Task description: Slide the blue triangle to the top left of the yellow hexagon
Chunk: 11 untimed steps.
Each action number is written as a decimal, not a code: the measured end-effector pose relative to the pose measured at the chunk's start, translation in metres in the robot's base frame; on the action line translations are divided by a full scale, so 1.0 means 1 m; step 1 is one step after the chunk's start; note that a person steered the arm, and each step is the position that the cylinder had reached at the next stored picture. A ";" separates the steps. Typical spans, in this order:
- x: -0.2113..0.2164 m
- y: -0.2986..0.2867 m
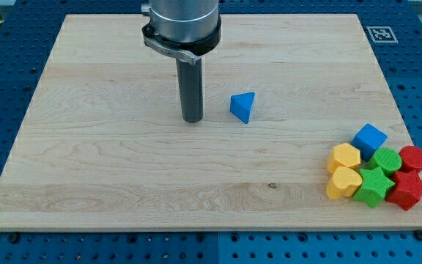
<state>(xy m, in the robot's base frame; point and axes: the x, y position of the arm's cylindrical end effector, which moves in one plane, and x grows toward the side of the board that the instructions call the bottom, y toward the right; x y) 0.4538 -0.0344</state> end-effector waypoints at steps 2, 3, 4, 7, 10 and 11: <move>-0.002 0.000; -0.001 0.001; 0.006 0.030; -0.015 0.095; 0.021 0.165; 0.017 0.167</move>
